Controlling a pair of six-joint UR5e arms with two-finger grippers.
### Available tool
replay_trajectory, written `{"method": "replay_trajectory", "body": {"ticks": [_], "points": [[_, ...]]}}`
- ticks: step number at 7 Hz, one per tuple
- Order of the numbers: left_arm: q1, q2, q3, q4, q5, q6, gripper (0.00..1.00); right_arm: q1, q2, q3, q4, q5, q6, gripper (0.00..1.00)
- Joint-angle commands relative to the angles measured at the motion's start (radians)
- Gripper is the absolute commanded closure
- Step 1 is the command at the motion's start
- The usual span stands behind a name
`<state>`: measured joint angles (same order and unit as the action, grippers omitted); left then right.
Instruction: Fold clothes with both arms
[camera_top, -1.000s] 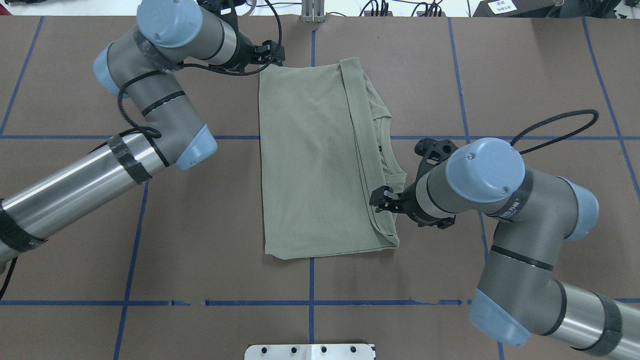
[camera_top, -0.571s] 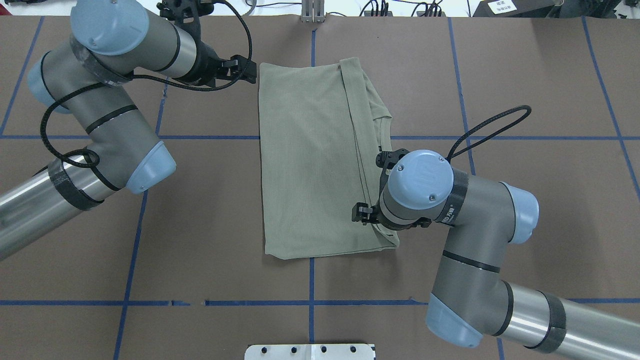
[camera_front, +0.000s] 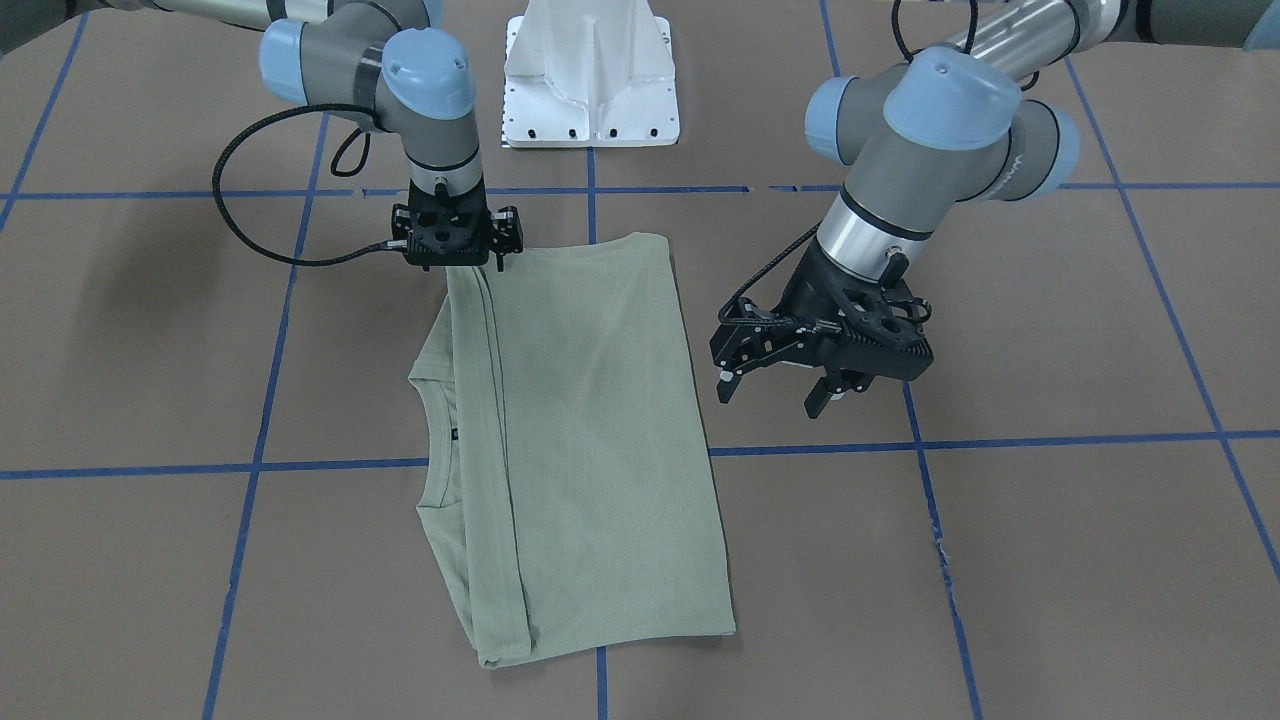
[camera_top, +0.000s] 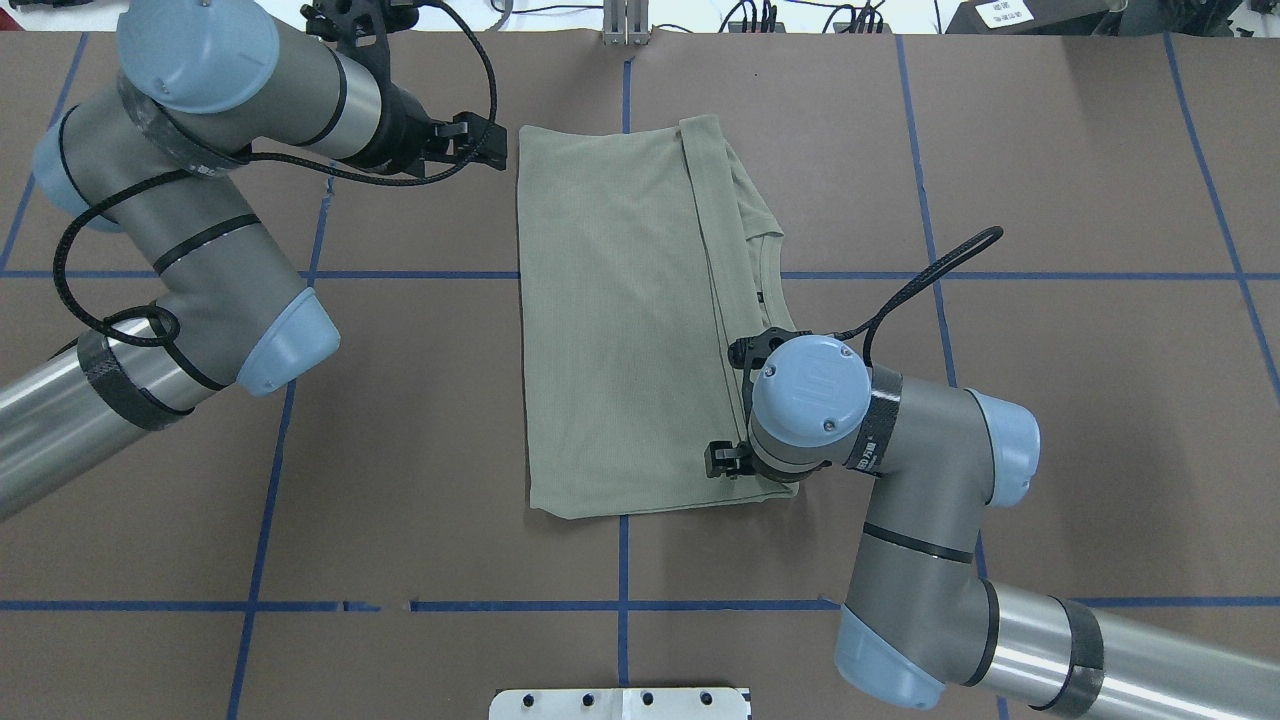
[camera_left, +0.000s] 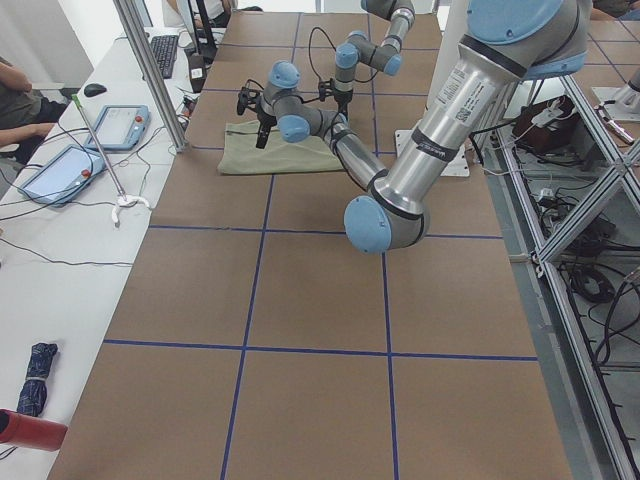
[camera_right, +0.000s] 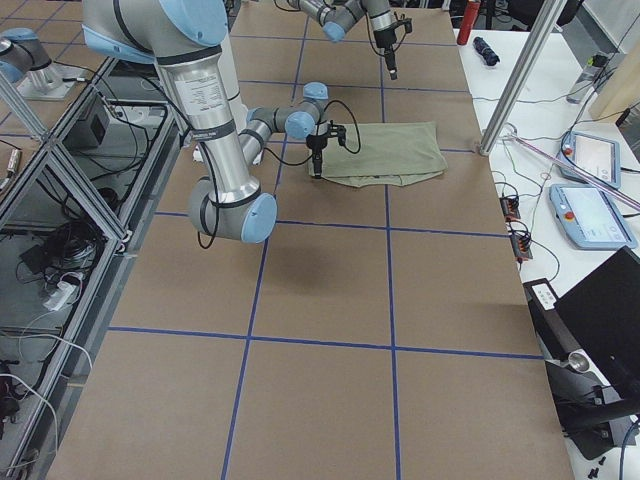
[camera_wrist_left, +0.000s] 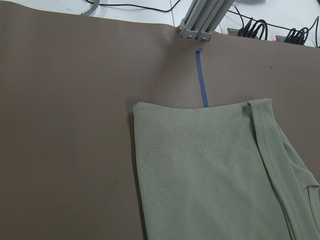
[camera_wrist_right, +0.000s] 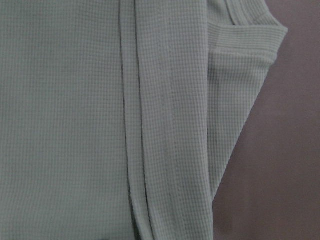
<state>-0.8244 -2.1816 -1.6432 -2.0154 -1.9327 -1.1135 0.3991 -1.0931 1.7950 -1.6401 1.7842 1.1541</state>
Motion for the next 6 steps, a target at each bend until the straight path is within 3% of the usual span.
{"method": "replay_trajectory", "body": {"ticks": [1, 6], "points": [[0.001, 0.005, -0.021, 0.001, -0.022, -0.008, 0.00, 0.012, -0.004, 0.000, -0.004, 0.000, -0.026, 0.00], [0.002, 0.003, -0.021, 0.001, -0.023, -0.009, 0.00, 0.050, -0.036, 0.006, -0.018, 0.001, -0.053, 0.00]]}}
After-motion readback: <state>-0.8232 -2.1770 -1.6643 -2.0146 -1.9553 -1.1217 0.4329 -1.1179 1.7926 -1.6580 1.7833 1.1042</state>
